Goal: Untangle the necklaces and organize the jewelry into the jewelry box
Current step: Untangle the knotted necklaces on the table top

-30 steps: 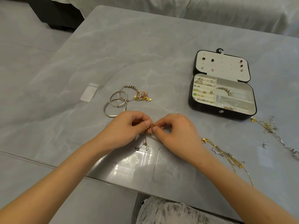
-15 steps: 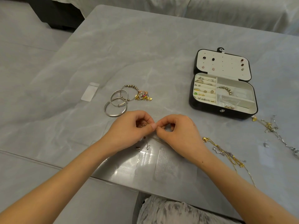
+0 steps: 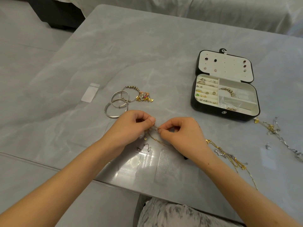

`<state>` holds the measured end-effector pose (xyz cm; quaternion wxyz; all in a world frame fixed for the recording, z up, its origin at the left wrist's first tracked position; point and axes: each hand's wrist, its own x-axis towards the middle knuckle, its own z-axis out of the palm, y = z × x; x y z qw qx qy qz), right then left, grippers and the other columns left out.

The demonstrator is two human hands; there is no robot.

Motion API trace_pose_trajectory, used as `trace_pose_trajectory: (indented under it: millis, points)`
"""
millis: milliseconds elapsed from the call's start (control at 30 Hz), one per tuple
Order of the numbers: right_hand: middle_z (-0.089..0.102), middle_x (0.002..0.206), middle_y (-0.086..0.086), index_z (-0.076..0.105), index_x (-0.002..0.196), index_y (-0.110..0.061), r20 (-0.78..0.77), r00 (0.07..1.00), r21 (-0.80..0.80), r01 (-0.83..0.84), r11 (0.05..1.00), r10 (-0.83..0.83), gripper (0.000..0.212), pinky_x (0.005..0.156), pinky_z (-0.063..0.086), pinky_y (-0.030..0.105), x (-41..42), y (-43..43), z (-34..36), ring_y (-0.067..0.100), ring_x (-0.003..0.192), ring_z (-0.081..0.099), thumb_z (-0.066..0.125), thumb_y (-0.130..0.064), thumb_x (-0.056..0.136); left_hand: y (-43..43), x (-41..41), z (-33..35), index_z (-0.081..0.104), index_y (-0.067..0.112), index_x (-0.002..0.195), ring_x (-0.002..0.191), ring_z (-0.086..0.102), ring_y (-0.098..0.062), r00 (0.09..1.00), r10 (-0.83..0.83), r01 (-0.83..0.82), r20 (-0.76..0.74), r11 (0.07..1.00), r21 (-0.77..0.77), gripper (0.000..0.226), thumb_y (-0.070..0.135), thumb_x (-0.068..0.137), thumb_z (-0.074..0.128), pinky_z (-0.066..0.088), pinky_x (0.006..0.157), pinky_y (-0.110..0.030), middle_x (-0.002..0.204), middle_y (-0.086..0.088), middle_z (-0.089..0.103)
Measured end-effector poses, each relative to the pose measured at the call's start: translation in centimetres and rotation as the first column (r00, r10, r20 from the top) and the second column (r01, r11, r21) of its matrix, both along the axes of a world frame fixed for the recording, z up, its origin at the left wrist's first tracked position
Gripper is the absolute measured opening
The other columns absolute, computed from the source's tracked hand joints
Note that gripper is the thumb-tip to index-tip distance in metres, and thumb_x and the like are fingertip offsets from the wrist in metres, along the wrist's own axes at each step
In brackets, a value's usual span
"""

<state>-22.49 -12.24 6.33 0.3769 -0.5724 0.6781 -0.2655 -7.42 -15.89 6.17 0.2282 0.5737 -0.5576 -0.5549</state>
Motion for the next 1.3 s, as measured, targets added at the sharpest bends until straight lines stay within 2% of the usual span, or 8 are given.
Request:
trace_pose_trajectory:
  millis: [300,400,633,733,833,967,1100,1300]
  points:
    - [0.056,0.05,-0.025,0.064,0.063,-0.03,-0.042,0.999,0.035,0.0,0.999,0.001,0.017,0.05,0.032,0.007,-0.1,-0.1,0.0,-0.01,0.054,0.05,0.065,-0.019,0.075,-0.5,0.6,0.4,0.062,0.011,0.078,0.069,0.049,-0.02,0.995,0.084,-0.083,-0.06,0.996,0.014,0.021,0.021,0.094,0.053,0.039,0.057,-0.014,0.069,0.002,0.063]
    - [0.06,0.061,-0.018,0.063,0.064,-0.03,-0.07,0.997,0.04,-0.04,0.998,0.043,0.016,0.054,0.035,0.011,0.1,0.0,0.1,-0.01,0.061,0.051,0.063,-0.02,0.076,-0.6,0.3,0.2,0.058,0.014,0.077,0.064,0.049,-0.012,0.994,0.103,-0.104,-0.039,0.994,-0.015,0.02,0.019,0.095,0.051,0.039,0.054,-0.012,0.062,0.01,0.064]
    - [0.06,0.062,-0.016,0.065,0.068,-0.027,-0.115,0.991,0.03,-0.071,0.997,0.074,0.012,0.058,0.038,0.002,0.1,0.0,-0.1,-0.013,0.065,0.05,0.063,-0.019,0.077,-0.8,-0.7,0.4,0.055,0.018,0.082,0.055,0.044,-0.003,0.993,0.115,-0.115,-0.011,0.993,-0.03,0.011,0.015,0.093,0.053,0.033,0.045,-0.008,0.066,0.005,0.054]
    - [0.058,0.059,-0.015,0.065,0.067,-0.027,-0.124,0.99,0.03,-0.068,0.997,0.071,0.012,0.057,0.037,0.004,0.0,0.0,-0.2,-0.012,0.062,0.049,0.063,-0.019,0.076,-1.3,-0.8,0.9,0.056,0.016,0.087,0.058,0.045,-0.011,0.996,0.084,-0.084,-0.019,0.996,0.019,0.02,-0.002,0.079,0.059,0.037,0.049,-0.014,0.063,0.003,0.049]
    - [0.056,0.058,-0.015,0.063,0.065,-0.028,-0.133,0.989,0.032,-0.067,0.997,0.071,0.014,0.057,0.037,0.004,0.1,0.0,-0.2,-0.012,0.061,0.049,0.063,-0.019,0.076,-1.8,-0.9,0.7,0.056,0.019,0.083,0.054,0.043,-0.012,0.993,0.022,-0.011,0.118,0.995,-0.096,0.031,-0.009,0.071,0.057,0.037,0.057,-0.025,0.055,0.006,0.044]
    - [0.058,0.06,-0.015,0.061,0.063,-0.029,-0.152,0.986,0.031,-0.071,0.997,0.075,0.017,0.057,0.037,0.003,0.1,-0.1,-0.2,-0.01,0.063,0.05,0.062,-0.019,0.076,-2.3,-1.0,0.0,0.053,0.025,0.072,0.052,0.043,-0.012,0.959,0.019,0.057,0.282,0.964,-0.258,0.024,0.002,0.075,0.059,0.036,0.06,-0.027,0.051,0.007,0.044]
    - [0.061,0.065,-0.014,0.065,0.069,-0.028,-0.17,0.982,0.042,-0.079,0.996,0.085,0.012,0.053,0.035,0.006,0.2,-0.1,-0.2,-0.001,0.06,0.051,0.061,-0.02,0.077,-2.3,-1.4,-0.1,0.058,0.017,0.072,0.05,0.041,-0.009,0.943,0.016,0.089,0.334,0.951,-0.298,0.024,0.037,0.086,0.06,0.031,0.054,-0.028,0.049,0.007,0.043]
    - [0.058,0.061,-0.017,0.062,0.065,-0.029,-0.158,0.984,0.058,-0.078,0.995,0.087,0.014,0.053,0.037,0.006,0.1,-0.1,0.0,-0.005,0.061,0.051,0.062,-0.02,0.076,-3.4,-1.7,1.0,0.058,0.014,0.057,0.042,0.038,-0.012,0.981,0.052,-0.053,0.186,0.999,0.001,0.053,0.042,0.096,0.035,0.028,0.052,-0.028,0.033,0.007,0.04]
